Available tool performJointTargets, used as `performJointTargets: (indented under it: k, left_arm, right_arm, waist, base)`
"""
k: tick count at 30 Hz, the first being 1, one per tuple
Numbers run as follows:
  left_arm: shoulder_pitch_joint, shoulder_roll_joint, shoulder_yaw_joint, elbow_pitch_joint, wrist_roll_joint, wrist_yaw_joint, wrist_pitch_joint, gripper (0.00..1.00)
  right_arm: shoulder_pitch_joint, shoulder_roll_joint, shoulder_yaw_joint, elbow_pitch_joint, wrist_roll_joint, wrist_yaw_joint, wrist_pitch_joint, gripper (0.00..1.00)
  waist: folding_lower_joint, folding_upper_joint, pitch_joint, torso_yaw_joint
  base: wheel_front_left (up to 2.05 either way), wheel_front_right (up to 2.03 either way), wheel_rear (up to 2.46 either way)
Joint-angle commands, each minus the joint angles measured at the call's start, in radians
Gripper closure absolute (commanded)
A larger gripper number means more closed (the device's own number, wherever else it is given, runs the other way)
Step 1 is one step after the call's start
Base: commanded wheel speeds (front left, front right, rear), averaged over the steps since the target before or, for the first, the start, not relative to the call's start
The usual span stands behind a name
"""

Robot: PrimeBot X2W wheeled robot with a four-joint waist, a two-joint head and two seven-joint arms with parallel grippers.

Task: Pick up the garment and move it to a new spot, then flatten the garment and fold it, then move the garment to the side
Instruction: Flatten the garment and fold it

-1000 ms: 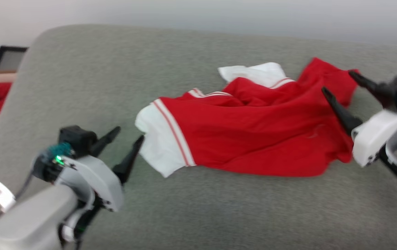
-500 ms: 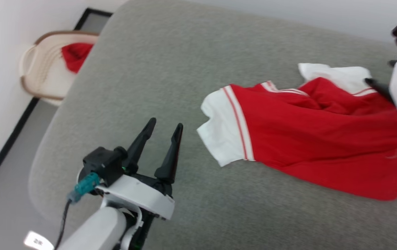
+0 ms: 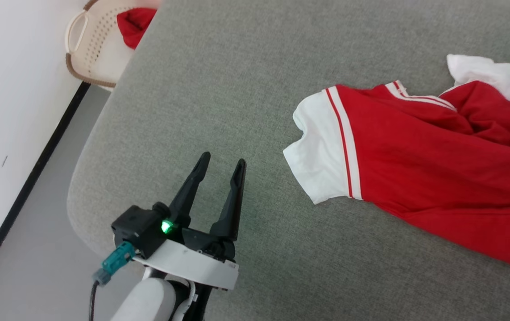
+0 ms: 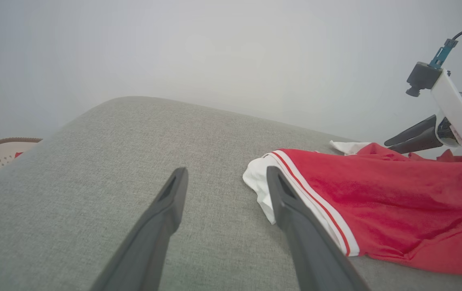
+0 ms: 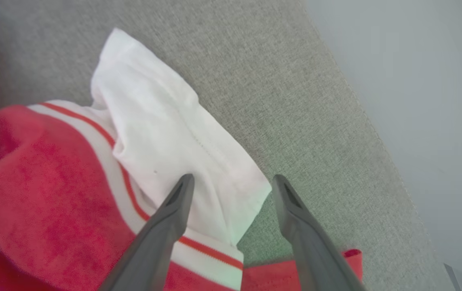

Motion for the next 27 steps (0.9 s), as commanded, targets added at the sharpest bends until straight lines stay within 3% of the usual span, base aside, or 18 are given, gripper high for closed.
performJointTargets:
  k: [1,5,6,7,8,18,27]
  left_arm:
    - [0.010,-0.011,0.011,0.000,0.013,-0.012,-0.001,0.00]
    - [0.024,-0.048,0.047,0.008,0.049,-0.047,-0.001,0.00]
    - [0.028,-0.054,0.056,0.010,0.055,-0.056,-0.001,0.00]
    - [0.031,-0.061,0.067,0.011,0.061,-0.063,-0.001,0.00]
    - [0.034,-0.067,0.076,0.013,0.067,-0.071,-0.001,0.00]
    - [0.023,-0.116,0.127,0.041,0.091,-0.124,-0.001,0.00]
    - [-0.003,-0.134,0.136,0.069,0.105,-0.141,-0.001,0.00]
  right_arm:
    - [-0.014,0.002,0.011,0.002,0.004,-0.001,0.003,0.00]
    - [-0.024,0.005,0.033,0.002,0.017,-0.001,0.020,0.00]
    - [-0.022,0.005,0.037,0.001,0.021,-0.001,0.028,0.51]
    - [-0.019,0.003,0.039,-0.004,0.023,-0.001,0.034,0.66]
    - [-0.018,0.000,0.041,-0.008,0.023,-0.001,0.039,1.00]
    - [-0.014,-0.043,0.041,-0.040,0.035,-0.001,0.020,1.00]
    - [-0.070,-0.079,0.037,-0.030,0.072,-0.001,-0.115,1.00]
  waist:
    - [0.0000,0.0000,0.029,0.015]
    - [0.0000,0.0000,0.039,0.016]
    - [0.0000,0.0000,0.041,0.016]
    - [0.0000,0.0000,0.042,0.016]
    - [0.0000,0.0000,0.044,0.016]
    - [0.0000,0.0000,0.045,0.013]
    - [0.0000,0.0000,0.023,0.007]
  base:
    - [0.00,0.00,0.00]
    - [0.00,0.00,0.00]
    - [0.00,0.00,0.00]
    - [0.00,0.00,0.00]
    - [0.00,0.00,0.00]
    - [0.00,0.00,0.00]
    - [0.00,0.00,0.00]
